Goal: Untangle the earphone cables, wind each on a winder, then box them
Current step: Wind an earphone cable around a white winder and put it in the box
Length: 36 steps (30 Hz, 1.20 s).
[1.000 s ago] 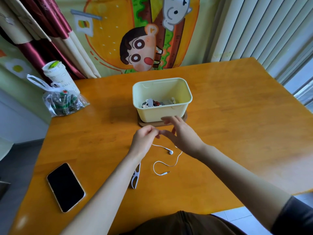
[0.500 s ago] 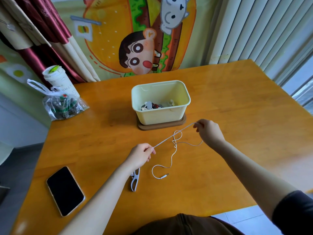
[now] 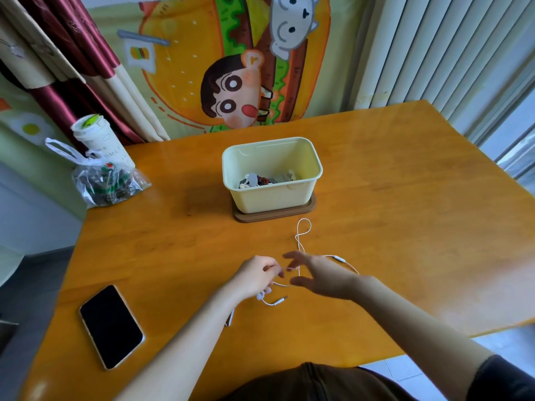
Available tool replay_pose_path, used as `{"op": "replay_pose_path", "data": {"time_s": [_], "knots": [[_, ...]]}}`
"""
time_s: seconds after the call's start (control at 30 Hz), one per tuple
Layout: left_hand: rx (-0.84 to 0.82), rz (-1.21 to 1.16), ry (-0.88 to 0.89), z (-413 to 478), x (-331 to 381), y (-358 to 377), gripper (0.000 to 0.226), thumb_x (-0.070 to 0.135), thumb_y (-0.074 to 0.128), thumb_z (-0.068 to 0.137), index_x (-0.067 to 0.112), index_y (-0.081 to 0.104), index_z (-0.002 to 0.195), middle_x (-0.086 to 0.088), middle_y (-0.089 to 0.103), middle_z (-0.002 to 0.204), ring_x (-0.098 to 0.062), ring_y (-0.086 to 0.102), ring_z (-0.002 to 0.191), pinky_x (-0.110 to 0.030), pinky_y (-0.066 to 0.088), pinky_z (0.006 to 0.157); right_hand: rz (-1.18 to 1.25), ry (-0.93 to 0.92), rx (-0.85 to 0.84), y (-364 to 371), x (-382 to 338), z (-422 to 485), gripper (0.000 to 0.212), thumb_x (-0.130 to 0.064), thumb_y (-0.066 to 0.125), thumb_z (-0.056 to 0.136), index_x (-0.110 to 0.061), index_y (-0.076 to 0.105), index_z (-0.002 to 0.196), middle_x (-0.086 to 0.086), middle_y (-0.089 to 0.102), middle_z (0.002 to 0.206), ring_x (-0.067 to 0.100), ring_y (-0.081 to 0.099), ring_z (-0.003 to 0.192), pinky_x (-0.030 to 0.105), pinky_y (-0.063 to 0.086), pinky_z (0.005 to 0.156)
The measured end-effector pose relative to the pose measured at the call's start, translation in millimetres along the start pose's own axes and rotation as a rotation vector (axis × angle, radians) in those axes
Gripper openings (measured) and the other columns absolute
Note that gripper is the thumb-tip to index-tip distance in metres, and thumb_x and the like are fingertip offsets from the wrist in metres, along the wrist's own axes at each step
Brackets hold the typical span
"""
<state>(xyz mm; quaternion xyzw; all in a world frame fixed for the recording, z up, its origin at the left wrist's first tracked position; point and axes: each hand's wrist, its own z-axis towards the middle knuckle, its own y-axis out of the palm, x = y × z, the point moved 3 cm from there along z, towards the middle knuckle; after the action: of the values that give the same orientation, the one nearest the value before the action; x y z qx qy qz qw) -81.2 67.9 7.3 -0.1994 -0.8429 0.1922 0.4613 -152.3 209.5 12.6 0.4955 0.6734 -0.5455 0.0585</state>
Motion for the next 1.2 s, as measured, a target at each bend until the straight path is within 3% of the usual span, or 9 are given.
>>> {"op": "replay_pose_path", "data": {"time_s": [0.1,0.17,0.33,0.5,0.7,0.83,0.97,1.1,1.2], "knots": [[0.015,-0.021,0.046,-1.1,6.0,2.5,0.023,0.015,0.043,0.100,0.017,0.059,0.083,0.001,0.056,0.067,-0.015,0.055,0.062,-0.015,0.042,0.054,0.069,-0.037,0.073,3.0,-18.5,4.3,0.023,-0.025,0.048,0.098,-0.014,0.054,0.117,-0.002,0.065,0.082,0.012,0.059,0.074,0.016,0.042,0.067],[0.046,-0.087,0.059,-1.9,3.0,2.1,0.013,0.015,0.048,0.098,0.014,0.060,0.101,-0.001,0.063,0.080,-0.015,0.059,0.074,-0.020,0.045,0.067,0.099,-0.014,0.166,-3.3,-15.9,7.8,0.019,-0.021,0.045,0.099,-0.011,0.061,0.103,-0.004,0.058,0.066,0.009,0.052,0.059,0.015,0.039,0.059],[0.351,0.137,0.009,-3.7,-39.4,-10.3,0.040,0.016,0.057,0.093,0.015,0.047,0.132,-0.004,0.050,0.130,-0.020,0.048,0.122,-0.026,0.037,0.095,0.223,0.118,0.260,-10.5,5.7,12.1,0.022,-0.007,0.044,0.096,-0.009,0.058,0.080,-0.003,0.057,0.061,0.010,0.052,0.052,0.016,0.042,0.053],[0.131,0.540,-0.437,-16.7,-94.5,-3.6,0.065,0.045,0.056,0.091,0.017,0.027,0.142,-0.008,0.030,0.146,-0.028,0.028,0.137,-0.044,0.028,0.107,0.307,0.221,0.274,-2.7,18.4,14.1,0.028,-0.009,0.045,0.097,-0.016,0.052,0.072,0.001,0.061,0.068,0.010,0.052,0.050,0.018,0.044,0.049],[0.149,0.312,-0.465,-16.9,-114.2,6.3,0.040,0.031,0.063,0.089,0.008,0.042,0.114,-0.008,0.057,0.124,-0.025,0.058,0.110,-0.032,0.048,0.085,0.225,0.228,0.226,6.4,17.8,16.4,0.019,-0.009,0.044,0.097,-0.010,0.056,0.083,0.003,0.062,0.075,0.008,0.051,0.056,0.021,0.044,0.056],[0.264,0.129,-0.425,-17.4,-102.2,2.1,0.031,0.019,0.063,0.088,0.009,0.036,0.101,-0.011,0.060,0.113,-0.026,0.061,0.093,-0.029,0.043,0.067,0.193,0.224,0.185,4.6,11.6,19.6,0.019,-0.009,0.042,0.098,-0.010,0.056,0.085,0.002,0.060,0.075,0.007,0.050,0.057,0.016,0.043,0.053],[0.304,-0.138,-0.337,-10.4,-81.2,-1.7,0.035,0.015,0.070,0.084,0.010,0.039,0.098,-0.009,0.054,0.102,-0.021,0.053,0.082,-0.027,0.040,0.066,0.131,0.204,0.078,-11.4,1.3,21.0,0.020,-0.007,0.041,0.098,-0.008,0.058,0.088,-0.002,0.058,0.068,0.006,0.051,0.055,0.011,0.040,0.049],[0.245,-0.396,-0.246,-10.7,-48.8,1.1,0.038,0.015,0.072,0.083,0.013,0.044,0.109,-0.007,0.060,0.107,-0.014,0.058,0.078,-0.015,0.042,0.050,0.174,0.007,0.391,-38.7,-34.1,21.8,0.020,-0.012,0.042,0.099,-0.008,0.059,0.090,-0.003,0.060,0.070,0.005,0.054,0.056,0.020,0.044,0.057],[0.234,-0.445,-0.154,-11.6,-23.6,0.9,0.024,0.014,0.071,0.083,0.011,0.057,0.103,-0.004,0.063,0.089,-0.008,0.058,0.065,-0.009,0.042,0.045,0.240,-0.086,0.552,-45.9,-56.5,18.4,0.017,-0.015,0.044,0.099,-0.012,0.056,0.086,-0.004,0.060,0.068,0.004,0.055,0.055,0.014,0.044,0.055]]}}
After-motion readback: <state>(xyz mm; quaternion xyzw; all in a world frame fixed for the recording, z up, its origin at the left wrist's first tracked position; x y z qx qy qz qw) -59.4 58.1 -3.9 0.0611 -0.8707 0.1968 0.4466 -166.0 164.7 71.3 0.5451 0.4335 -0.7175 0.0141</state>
